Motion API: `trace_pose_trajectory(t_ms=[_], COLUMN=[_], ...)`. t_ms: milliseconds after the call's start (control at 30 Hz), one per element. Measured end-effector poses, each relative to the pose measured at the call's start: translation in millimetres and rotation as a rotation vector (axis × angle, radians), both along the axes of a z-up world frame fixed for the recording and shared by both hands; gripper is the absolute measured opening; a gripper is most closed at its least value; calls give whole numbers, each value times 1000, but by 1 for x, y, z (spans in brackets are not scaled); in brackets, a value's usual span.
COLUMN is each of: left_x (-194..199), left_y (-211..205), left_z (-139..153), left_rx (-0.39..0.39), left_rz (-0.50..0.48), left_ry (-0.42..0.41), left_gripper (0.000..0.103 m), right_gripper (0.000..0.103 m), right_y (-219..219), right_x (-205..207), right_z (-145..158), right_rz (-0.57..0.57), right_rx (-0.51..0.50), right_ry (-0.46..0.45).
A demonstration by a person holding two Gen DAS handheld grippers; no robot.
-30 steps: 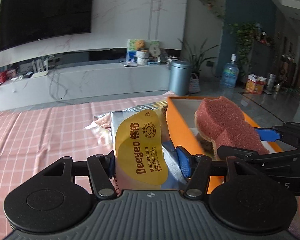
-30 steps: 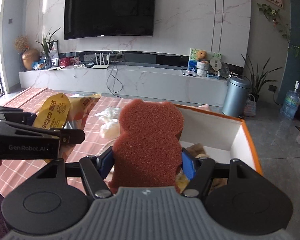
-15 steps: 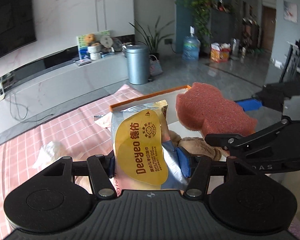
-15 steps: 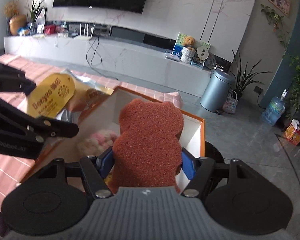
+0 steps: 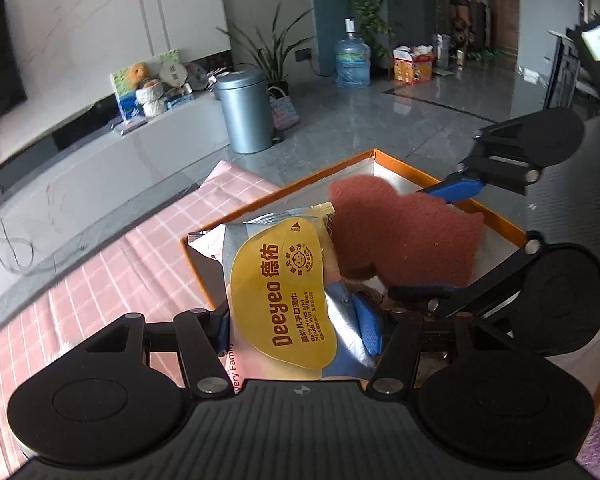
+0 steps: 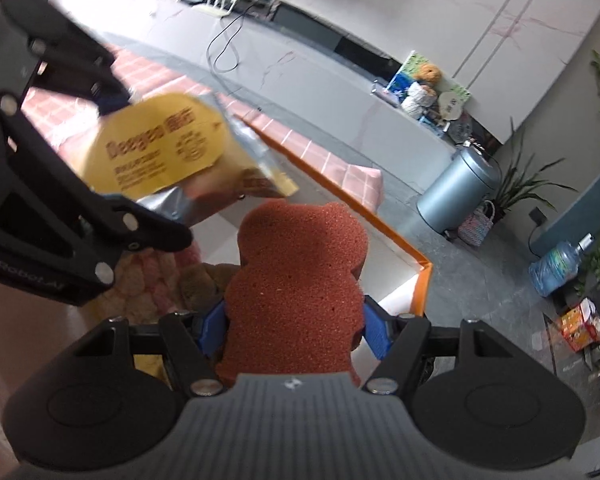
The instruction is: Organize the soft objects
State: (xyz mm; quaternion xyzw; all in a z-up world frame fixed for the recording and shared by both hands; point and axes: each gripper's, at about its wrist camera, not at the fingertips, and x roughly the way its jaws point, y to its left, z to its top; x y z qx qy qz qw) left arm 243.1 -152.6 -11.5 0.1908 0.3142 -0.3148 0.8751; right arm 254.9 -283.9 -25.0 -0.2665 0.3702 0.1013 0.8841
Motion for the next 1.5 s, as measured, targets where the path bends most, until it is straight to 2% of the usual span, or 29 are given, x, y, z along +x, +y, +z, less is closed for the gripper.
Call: trace_pose_trajectory(t_ms=[267,533,700,967,1100,1200,1367,1500], left_x=[11,24,39,36,37,36,28,22], left_y=[-16,-26,-26,-34,-32,-30,-23,-19], left_z=[-8,-21,-30,-31,-28,-26,-13,0], left_rx=[-13,3,-15,43,33,37,15,15], left_rz=[-89,-110,-90,-77,-55,-46,-38,-38], left_ry=[-2,44,124,129,142,126,83,49], left_gripper=[67,67,67,68,75,79,84,84], right_gripper=[68,69,69,72,75,88,88,89], right_y=[-1,1,-2,-3,-2,0,1,3], right_x=[7,15,27,32,30,27,24,16], right_z=[-4,-12,-15,-20,-19,-16,-6,1], right_rz=[42,41,29,23,28,17,4,5], right_rx=[-41,-59,-54,-59,-76,-87,-70,-83], right_ry=[16,50,81,88,80,54,45,26])
